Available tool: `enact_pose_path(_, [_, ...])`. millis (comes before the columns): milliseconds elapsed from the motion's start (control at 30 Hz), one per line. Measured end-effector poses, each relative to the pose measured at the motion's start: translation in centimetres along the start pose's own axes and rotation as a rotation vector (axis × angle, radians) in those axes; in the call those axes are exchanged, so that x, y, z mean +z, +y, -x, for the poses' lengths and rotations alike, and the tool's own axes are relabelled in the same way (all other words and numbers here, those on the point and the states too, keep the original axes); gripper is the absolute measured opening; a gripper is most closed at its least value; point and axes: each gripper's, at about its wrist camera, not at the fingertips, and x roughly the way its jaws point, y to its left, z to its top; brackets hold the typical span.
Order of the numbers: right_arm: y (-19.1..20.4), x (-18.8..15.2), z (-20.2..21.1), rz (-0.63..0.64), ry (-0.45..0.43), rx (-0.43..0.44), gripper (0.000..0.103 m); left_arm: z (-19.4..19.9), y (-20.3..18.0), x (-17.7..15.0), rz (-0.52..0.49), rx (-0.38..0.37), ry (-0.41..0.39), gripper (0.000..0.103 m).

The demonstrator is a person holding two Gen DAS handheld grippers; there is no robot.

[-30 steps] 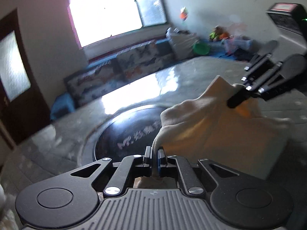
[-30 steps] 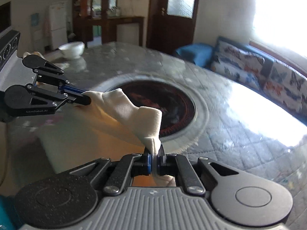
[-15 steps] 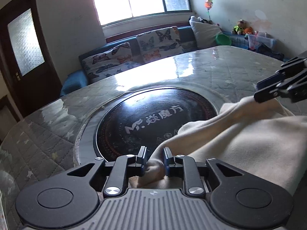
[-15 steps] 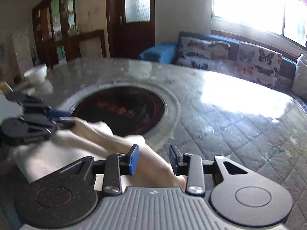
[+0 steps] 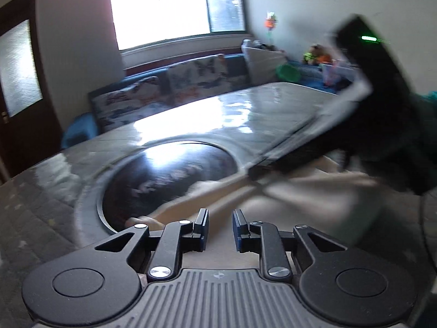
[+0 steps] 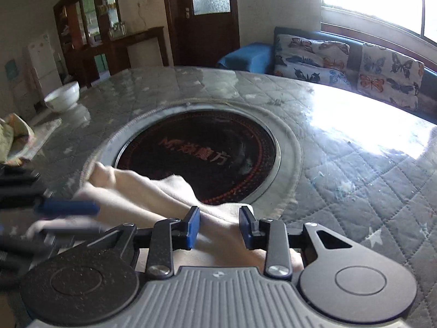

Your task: Fold clothes

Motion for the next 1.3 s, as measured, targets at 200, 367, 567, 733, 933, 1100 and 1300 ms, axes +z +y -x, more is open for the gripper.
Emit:
enact_pose_path(200, [0.5, 0.6, 0.1, 0.009, -0.014, -0.003, 0.032, -0.7, -1.2, -0.8, -0.003, -0.034, 0.025, 0.022])
enact_pose_path(367, [1.1, 1.0, -1.6, 0.042, 0.026, -0.018, 0.032, -0.7, -1.3, -1.3, -0.001, -0.045, 0.028, 0.022])
enact_pose_path(567, [1.2, 1.7, -2.2, 0.04, 0.021, -0.023, 0.032, -0.6, -0.9, -1.5, 0.016, -0.053, 0.028, 0.023])
enact_pose_path(733, [2.0, 2.2, -2.2, 0.066, 0.02, 0.018, 0.032, -0.6, -0.8, -1.6, 0.024, -0.054, 0.026, 0.025])
enact_pose_path(933, [2.4, 2.8, -3.2, 0.084, 0.026, 0.02, 0.032, -0.3, -0.8, -1.6, 0.036, -0.05, 0.029, 0.029])
enact_pose_path(1100, [2.8, 3.3, -4.0, 0.099, 0.031, 0.021, 0.033, 0.3, 0.3, -1.3, 0.058, -0.029, 0.031, 0.029])
enact_pose_path(1300, [2.6, 3.1, -1.6, 0.109, -0.001, 0.017, 0.042, 0.7, 4.2, 0.0, 0.138, 0.076, 0.002, 0.028])
